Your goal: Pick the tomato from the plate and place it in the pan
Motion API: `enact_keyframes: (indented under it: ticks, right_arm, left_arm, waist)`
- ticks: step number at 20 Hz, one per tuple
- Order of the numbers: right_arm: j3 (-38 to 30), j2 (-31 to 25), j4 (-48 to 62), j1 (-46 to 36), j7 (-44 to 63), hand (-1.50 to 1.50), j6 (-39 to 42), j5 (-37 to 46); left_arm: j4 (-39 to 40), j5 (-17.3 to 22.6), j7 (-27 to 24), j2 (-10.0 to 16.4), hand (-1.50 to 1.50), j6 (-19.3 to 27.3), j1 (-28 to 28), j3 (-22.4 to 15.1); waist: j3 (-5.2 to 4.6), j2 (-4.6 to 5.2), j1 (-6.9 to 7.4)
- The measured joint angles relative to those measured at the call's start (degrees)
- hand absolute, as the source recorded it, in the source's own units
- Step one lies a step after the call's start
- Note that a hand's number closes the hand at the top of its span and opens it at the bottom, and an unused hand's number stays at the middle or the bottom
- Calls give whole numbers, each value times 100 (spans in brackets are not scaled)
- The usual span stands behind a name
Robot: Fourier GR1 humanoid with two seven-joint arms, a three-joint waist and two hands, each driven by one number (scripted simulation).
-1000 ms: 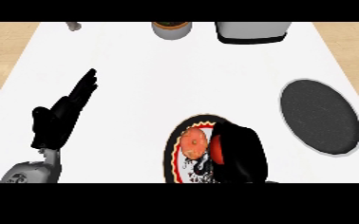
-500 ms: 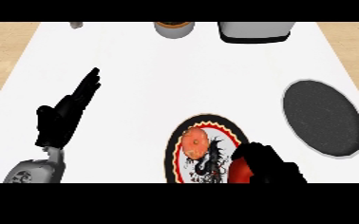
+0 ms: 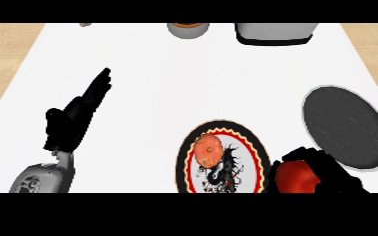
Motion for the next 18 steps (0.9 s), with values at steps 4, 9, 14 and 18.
enact_keyframes:
  ticks: [4, 9, 14, 18]
  right_arm:
    - [-891, -350, 433, 209, -609, 150, -770, -871]
    - [-1916, -660, 1590, -25, -1415, 150, -1534, -1769]
    - [-2610, -804, 2930, -408, -2418, 150, -2121, -2579]
    - [-3105, -949, 3997, -876, -3333, 150, -2282, -3335]
  left_arm:
    - [-8, 25, 10, 39, 0, -111, -16, 61]
    - [-144, -23, 16, 11, 0, -151, 101, 36]
    - [-109, -19, -11, -18, 0, -218, 127, 104]
    - [-127, 8, 53, -14, 0, -294, 45, 185]
  waist:
    - [-1, 6, 36]
    - [-1, 15, 78]
    - [-3, 15, 92]
    - [-3, 16, 105]
